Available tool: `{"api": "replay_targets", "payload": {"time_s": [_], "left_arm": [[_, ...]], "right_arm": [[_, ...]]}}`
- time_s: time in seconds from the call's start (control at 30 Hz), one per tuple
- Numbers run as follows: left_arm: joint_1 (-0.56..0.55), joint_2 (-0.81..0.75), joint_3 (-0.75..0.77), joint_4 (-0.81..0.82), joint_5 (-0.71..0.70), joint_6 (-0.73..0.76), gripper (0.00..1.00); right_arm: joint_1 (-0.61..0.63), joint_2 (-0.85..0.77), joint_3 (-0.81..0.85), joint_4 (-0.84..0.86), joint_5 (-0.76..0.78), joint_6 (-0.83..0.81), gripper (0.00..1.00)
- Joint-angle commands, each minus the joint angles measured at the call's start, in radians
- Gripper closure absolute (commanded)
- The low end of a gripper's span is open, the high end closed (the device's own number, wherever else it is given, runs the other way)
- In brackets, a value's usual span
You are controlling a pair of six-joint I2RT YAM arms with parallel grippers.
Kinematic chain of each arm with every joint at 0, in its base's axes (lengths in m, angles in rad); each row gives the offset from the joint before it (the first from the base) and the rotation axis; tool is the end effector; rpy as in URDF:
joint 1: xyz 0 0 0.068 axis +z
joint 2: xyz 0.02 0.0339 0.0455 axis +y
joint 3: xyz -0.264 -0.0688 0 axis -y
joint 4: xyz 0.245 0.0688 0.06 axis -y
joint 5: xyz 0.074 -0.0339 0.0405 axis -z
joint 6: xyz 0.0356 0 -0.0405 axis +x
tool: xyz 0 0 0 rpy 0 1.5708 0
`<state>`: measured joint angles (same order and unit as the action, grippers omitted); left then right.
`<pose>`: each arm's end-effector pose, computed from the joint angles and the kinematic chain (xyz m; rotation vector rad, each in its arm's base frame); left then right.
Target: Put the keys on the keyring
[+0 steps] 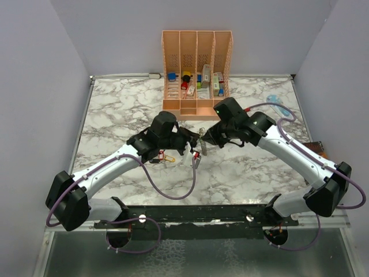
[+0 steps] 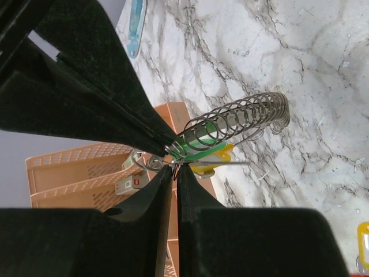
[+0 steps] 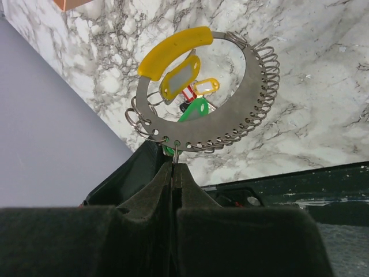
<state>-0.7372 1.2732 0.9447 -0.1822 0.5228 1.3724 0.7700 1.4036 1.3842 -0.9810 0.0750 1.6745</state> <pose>0.1993 -0.2050 0.2924 1.8817 0.7093 -0.1413 0.2038 0.1939 0.3369 1.2452 2.4929 0.7321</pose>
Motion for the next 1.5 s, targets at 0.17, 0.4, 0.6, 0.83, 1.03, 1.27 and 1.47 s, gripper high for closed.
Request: {"api": "replay_targets", "payload": {"time_s": [0.17, 0.4, 0.6, 0.83, 1.03, 1.27, 1.47], "left_arm": [[0.006, -0.015, 0.031, 0.003, -0.023, -0.074, 0.42], [0.011, -0.013, 0.080, -0.078, 0.070, -0.162, 0.39], [0.012, 0.007, 0.191, -0.200, 0.206, -0.344, 0.39], [0.012, 0.011, 0.186, -0.156, 0.220, -0.638, 0.39], [0.010, 0.018, 0.151, -0.083, 0.250, -0.802, 0.42], [0.010, 0.035, 0.100, 0.004, 0.221, -0.870, 0.44], [0.009, 0.063, 0.083, 0.050, 0.195, -0.875, 0.44]], "right_arm": [[0.008, -0.035, -0.032, -0.070, 0.011, 0.061, 0.99], [0.008, -0.037, -0.023, -0.083, 0.040, 0.065, 0.99], [0.008, -0.040, -0.028, -0.084, 0.052, 0.075, 0.99], [0.007, -0.037, -0.018, -0.081, 0.077, 0.085, 0.99], [0.007, -0.030, -0.006, -0.078, 0.084, 0.086, 0.99], [0.006, -0.032, 0.000, -0.068, 0.079, 0.087, 0.99], [0.006, -0.029, -0.006, -0.044, 0.064, 0.080, 0.99]]}}
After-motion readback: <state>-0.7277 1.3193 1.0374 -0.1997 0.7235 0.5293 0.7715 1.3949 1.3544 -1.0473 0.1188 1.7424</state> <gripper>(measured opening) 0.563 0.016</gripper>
